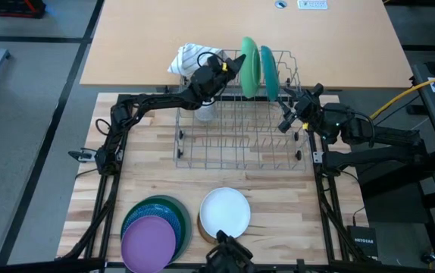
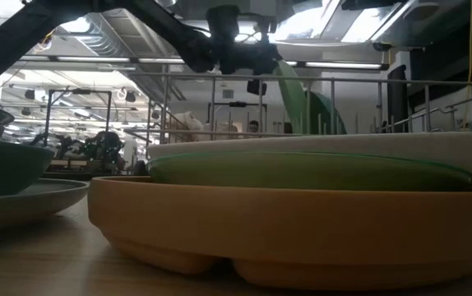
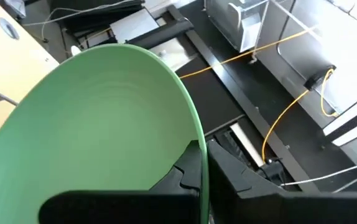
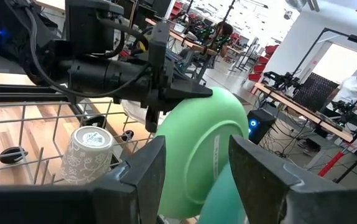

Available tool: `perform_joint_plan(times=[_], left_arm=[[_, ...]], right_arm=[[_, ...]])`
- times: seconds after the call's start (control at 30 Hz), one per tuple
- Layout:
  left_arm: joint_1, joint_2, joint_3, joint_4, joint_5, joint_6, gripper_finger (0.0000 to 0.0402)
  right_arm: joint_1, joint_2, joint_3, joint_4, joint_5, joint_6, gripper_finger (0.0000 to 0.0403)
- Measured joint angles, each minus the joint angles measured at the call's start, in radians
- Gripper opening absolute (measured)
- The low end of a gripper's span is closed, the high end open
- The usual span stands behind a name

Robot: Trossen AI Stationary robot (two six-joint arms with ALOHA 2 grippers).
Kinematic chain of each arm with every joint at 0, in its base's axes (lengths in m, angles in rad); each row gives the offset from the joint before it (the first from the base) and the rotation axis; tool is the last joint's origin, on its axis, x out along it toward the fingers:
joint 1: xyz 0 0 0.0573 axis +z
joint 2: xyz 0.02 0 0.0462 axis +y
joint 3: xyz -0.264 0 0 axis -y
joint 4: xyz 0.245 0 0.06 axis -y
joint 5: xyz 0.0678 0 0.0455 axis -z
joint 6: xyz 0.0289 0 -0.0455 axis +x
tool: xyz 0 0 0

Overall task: Sort dishes
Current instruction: Put the light green plate in the dishwasher rack

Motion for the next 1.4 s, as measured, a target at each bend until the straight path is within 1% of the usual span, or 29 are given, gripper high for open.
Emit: perform_joint_plan(times=[0.2,0.5,0.63,0.77,0.87,1.03,1.2,1.27,1.4], left_arm=[[0.026,0.000,0.000,-0.105,-0.008,-0.035,0.0000],[0.053,0.000,0.000,-0.136,-0.046,-0.031,0.0000],[0.059,0.000,0.000,-0.217,-0.070,-0.047,0.0006],[0.060,0.000,0.000,-0.283,-0.111,-0.046,0.0027],[0.062,0.000,0.000,-0.311,-0.122,-0.014,0.0046],[0.062,0.000,0.000,-0.304,-0.123,0.132,0.0077],[0.061,0.000,0.000,-0.303,-0.121,0.196,0.0113],[0.061,0.000,0.000,-0.304,-0.111,0.217,0.0128],[0.062,0.000,0.000,-0.304,-0.051,0.257,0.0151]], right_arm=[[0.000,0.000,0.000,-0.003,0.000,0.000,0.0179],[0.000,0.000,0.000,-0.003,0.000,0.000,0.0179],[0.000,0.000,0.000,-0.008,0.000,0.001,0.0179],[0.000,0.000,0.000,-0.023,0.000,0.001,0.0179],[0.000,0.000,0.000,-0.032,0.000,0.001,0.0179],[0.000,0.000,0.000,-0.033,0.000,0.001,0.0179],[0.000,0.000,0.000,-0.033,0.000,0.001,0.0179],[0.000,0.000,0.000,-0.033,0.000,0.001,0.0179],[0.000,0.000,0.000,-0.035,0.011,0.001,0.0179]])
